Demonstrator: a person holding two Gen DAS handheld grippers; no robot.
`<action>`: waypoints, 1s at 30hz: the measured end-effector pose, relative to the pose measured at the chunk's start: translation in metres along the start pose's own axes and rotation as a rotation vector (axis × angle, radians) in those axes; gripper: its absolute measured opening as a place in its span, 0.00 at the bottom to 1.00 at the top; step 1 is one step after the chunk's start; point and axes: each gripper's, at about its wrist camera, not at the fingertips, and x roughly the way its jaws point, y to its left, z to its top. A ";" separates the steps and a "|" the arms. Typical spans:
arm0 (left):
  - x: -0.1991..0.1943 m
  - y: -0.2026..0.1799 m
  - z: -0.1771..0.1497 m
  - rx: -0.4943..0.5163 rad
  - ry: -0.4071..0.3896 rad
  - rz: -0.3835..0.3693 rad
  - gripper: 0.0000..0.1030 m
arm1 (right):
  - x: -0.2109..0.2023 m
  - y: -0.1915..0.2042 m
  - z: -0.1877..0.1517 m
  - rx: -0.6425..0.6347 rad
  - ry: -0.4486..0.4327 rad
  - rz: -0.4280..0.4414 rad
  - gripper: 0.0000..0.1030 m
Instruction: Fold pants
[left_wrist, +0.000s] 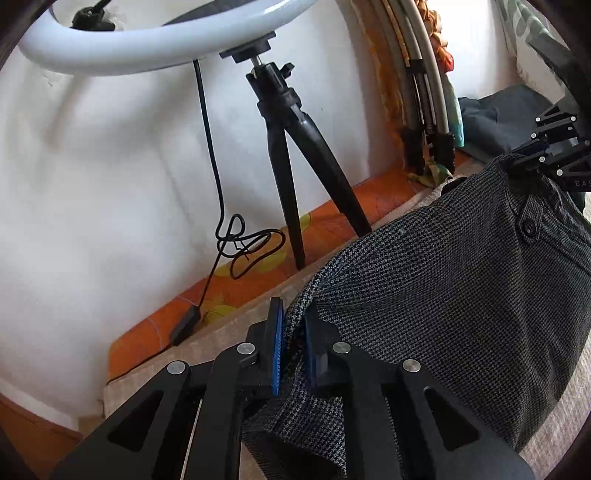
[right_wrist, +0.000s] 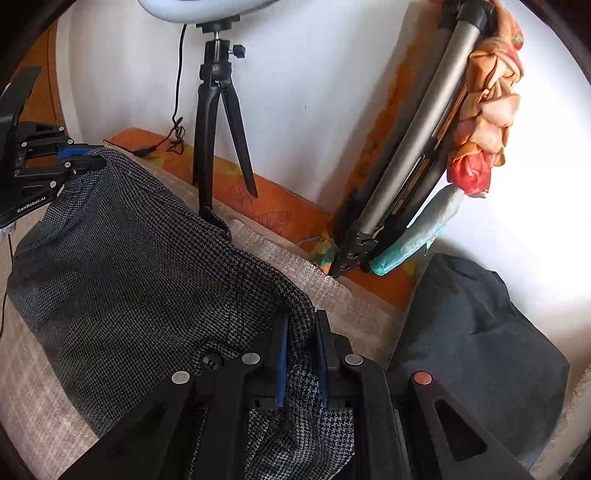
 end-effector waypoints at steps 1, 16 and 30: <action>0.005 0.000 0.000 0.001 0.008 -0.003 0.11 | 0.008 0.000 0.001 -0.002 0.013 -0.004 0.11; -0.031 0.074 -0.028 -0.167 -0.005 0.100 0.42 | 0.045 -0.003 0.004 0.064 0.083 -0.017 0.14; -0.114 0.024 -0.101 -0.184 -0.030 -0.027 0.42 | -0.083 0.007 -0.049 0.263 -0.054 0.038 0.72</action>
